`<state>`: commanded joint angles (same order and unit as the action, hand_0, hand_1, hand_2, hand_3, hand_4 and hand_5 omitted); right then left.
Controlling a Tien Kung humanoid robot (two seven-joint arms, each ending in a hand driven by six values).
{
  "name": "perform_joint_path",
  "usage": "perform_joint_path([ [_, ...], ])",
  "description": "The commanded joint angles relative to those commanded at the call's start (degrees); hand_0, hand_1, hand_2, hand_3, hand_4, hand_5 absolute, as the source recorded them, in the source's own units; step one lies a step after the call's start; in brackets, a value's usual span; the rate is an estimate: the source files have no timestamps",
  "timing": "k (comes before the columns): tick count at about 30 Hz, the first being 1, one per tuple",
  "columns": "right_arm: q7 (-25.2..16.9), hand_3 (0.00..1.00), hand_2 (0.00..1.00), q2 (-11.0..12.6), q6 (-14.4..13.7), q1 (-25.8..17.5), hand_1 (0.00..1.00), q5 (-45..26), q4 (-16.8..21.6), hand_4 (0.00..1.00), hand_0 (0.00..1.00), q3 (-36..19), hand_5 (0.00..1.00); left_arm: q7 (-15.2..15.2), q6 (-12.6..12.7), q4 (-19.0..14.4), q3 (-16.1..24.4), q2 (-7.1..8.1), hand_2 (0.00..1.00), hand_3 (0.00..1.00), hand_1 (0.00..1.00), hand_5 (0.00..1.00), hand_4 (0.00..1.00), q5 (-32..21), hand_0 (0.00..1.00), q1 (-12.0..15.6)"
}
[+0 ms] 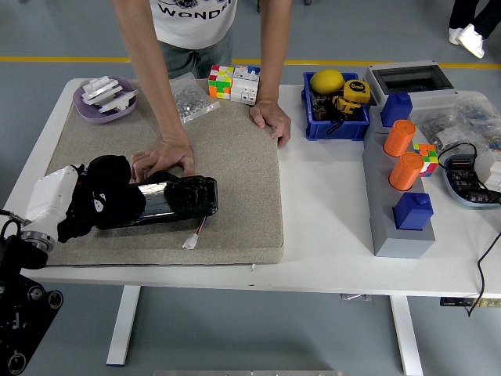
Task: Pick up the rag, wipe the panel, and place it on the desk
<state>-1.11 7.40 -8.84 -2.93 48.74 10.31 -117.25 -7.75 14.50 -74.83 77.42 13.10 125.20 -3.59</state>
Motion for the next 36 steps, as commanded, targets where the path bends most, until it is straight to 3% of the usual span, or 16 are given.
perform_joint_path([
  [16, -0.06, 0.572, 0.589, 0.09, 0.22, 0.23, 0.613, 0.75, 0.00, 0.996, 0.702, -0.67, 0.443, -0.32, 0.04, -0.09, -7.72, -1.19, 0.532, 0.506, 0.364, 0.002, 0.305, -1.21, 0.307, -3.70],
  [36, -0.05, 0.572, 0.590, 0.30, 0.35, 0.57, 0.613, 0.76, 0.00, 0.996, 0.698, -0.50, 0.444, -0.49, 0.34, -0.90, -22.33, -2.30, 0.531, 0.506, 0.364, 0.002, 0.307, -3.50, 0.310, -9.05],
])
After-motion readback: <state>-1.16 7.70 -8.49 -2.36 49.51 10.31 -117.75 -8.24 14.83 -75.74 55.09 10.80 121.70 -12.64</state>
